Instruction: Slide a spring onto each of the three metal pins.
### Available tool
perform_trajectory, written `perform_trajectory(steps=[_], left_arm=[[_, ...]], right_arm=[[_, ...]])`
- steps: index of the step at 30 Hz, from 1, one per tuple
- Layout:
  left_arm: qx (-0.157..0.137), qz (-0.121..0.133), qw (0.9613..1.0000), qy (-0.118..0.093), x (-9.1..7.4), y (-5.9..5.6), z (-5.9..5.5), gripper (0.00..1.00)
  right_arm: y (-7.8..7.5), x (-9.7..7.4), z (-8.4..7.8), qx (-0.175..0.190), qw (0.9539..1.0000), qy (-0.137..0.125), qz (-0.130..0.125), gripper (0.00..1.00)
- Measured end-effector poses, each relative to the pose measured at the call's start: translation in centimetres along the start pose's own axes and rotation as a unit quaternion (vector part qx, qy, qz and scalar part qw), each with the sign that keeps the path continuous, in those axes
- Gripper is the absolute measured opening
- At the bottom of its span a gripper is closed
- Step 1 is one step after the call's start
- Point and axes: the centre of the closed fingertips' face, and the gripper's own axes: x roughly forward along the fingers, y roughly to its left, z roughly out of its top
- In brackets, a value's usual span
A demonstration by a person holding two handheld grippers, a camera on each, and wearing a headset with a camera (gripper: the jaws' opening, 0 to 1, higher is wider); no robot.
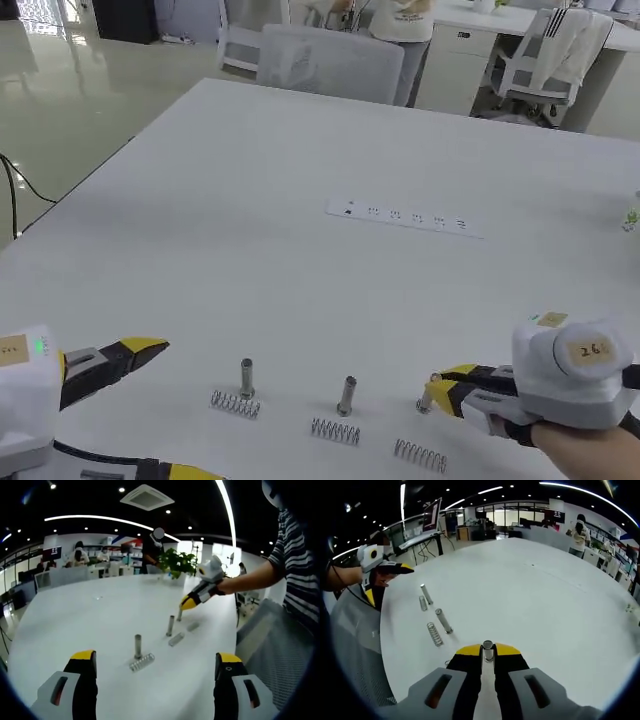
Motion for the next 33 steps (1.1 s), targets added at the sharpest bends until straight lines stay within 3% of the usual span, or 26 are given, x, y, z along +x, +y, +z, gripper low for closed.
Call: perform_trajectory(steps=[21,33], left_arm=[[-0.008,0.003,1.0000,-0.001,-0.2,0.1,-0.2,0.96],[-0.012,0.001,0.9999,0.000,0.0,0.1,-0.3,0.98]], right_arm=[[0.4,-0.4,0.5,0.011,0.9998,-0.013,0.009,0.15],[0.1,-1.8,1.2,0.011,0.9994,-0.032,0.008,0.19]])
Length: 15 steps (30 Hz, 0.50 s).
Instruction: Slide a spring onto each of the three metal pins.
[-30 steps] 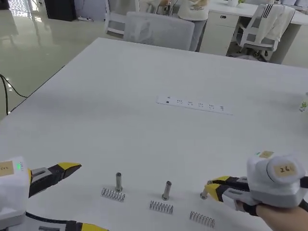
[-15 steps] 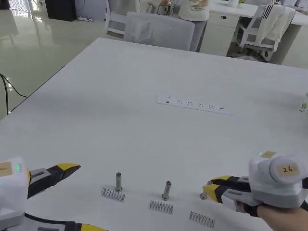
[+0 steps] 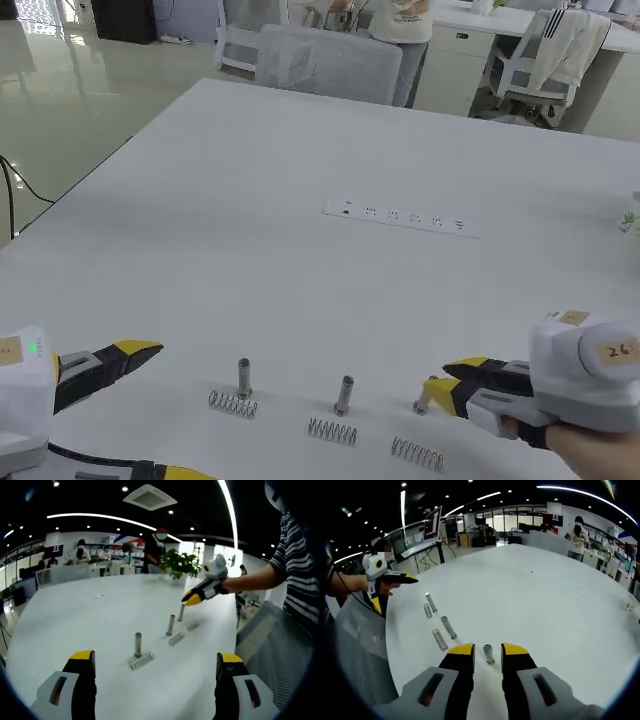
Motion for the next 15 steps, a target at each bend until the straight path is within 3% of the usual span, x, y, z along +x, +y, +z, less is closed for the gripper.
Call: perform_trajectory(steps=[7,15], left_arm=[[0.000,0.000,1.0000,0.002,0.0,0.1,0.0,0.98],[0.000,0.000,1.0000,0.005,-0.2,0.2,0.0,0.98]], right_arm=[[0.0,-1.1,0.3,-0.012,0.9999,-0.006,0.001,0.18],[0.9,-1.7,-0.1,-0.039,0.9990,0.006,0.019,0.18]])
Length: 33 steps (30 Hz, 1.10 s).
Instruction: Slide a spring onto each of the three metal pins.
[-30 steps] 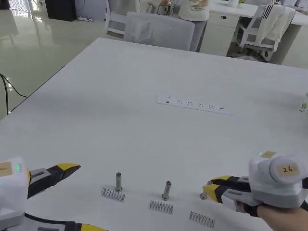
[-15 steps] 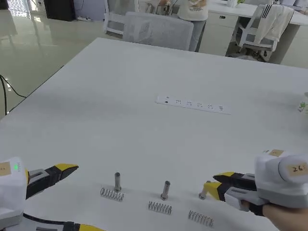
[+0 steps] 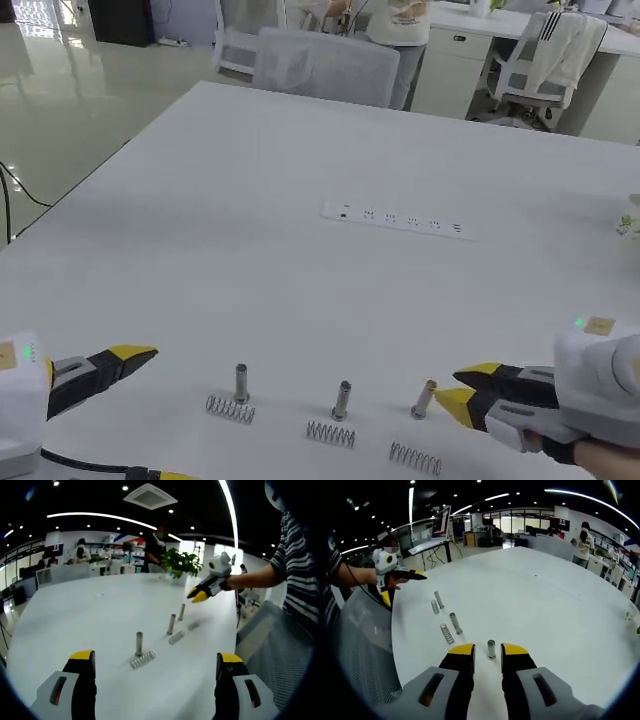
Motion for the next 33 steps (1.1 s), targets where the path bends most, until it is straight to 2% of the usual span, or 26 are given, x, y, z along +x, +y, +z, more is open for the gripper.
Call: perform_trajectory(steps=[7,14,20,27,33], left_arm=[[0.000,0.001,1.0000,0.000,-0.2,0.0,0.0,0.98],[-0.001,-0.001,1.0000,0.003,-0.4,-0.2,-0.1,0.97],[-0.001,-0.001,1.0000,0.001,-0.6,-0.3,0.0,0.97],[0.000,-0.001,1.0000,0.002,-0.7,-0.2,-0.1,0.97],[-0.001,-0.005,1.0000,0.004,-0.5,-0.5,-0.2,0.97]], right_arm=[[1.7,-0.2,-1.5,-0.065,0.9970,0.034,0.027,0.18],[3.5,0.0,-3.6,-0.133,0.9866,0.077,0.054,0.17],[3.7,0.7,-5.3,-0.155,0.9803,0.107,0.060,0.16],[4.0,1.0,-5.9,-0.167,0.9764,0.118,0.069,0.16],[4.3,1.6,-6.2,-0.190,0.9700,0.129,0.079,0.15]])
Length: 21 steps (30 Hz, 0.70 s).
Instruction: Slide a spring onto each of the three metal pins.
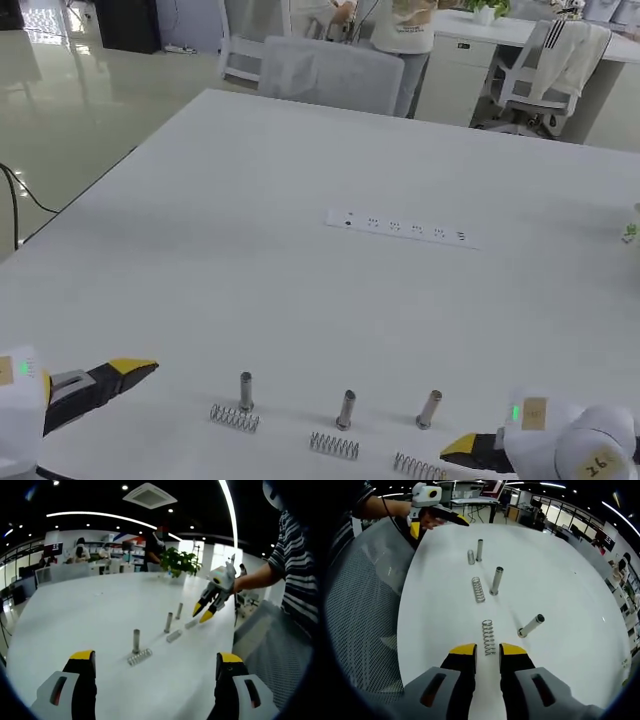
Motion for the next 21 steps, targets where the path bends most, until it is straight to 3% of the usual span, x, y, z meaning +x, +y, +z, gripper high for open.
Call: perform_trajectory(steps=[21], left_arm=[[-0.005,0.006,1.0000,0.003,-0.5,0.1,-0.7,0.97]], right_arm=[[0.2,1.3,-0.8,-0.033,0.9985,0.037,0.022,0.11]])
